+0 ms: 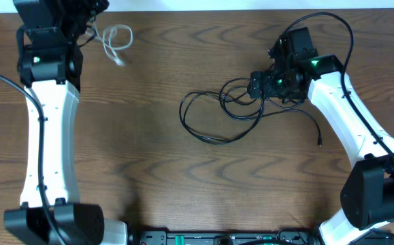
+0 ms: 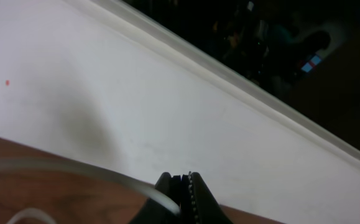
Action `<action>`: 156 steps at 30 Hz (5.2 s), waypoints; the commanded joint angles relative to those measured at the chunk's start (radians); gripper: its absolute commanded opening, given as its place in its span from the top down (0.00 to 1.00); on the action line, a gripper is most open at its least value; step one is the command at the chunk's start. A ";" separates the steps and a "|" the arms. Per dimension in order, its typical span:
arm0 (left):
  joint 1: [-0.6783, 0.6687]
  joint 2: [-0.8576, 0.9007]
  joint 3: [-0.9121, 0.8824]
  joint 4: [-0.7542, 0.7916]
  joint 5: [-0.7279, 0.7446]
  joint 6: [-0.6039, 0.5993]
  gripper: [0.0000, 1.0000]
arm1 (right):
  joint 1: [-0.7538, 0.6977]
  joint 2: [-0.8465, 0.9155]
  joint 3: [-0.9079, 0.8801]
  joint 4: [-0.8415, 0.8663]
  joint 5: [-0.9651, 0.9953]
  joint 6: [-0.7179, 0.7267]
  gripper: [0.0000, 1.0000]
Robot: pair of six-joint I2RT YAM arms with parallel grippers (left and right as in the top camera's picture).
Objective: Untangle cables
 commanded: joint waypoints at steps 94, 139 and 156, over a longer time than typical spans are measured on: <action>0.203 0.930 0.594 -0.035 -0.556 0.815 0.14 | 0.020 -0.013 -0.005 -0.039 0.022 0.046 0.01; -0.382 0.259 0.415 -1.449 -0.103 0.215 0.01 | -0.305 -0.066 0.008 -0.168 -0.335 0.042 0.01; -0.384 0.260 -0.142 -1.053 -0.187 0.072 0.00 | -0.194 -0.066 0.008 -0.236 -0.269 0.031 0.01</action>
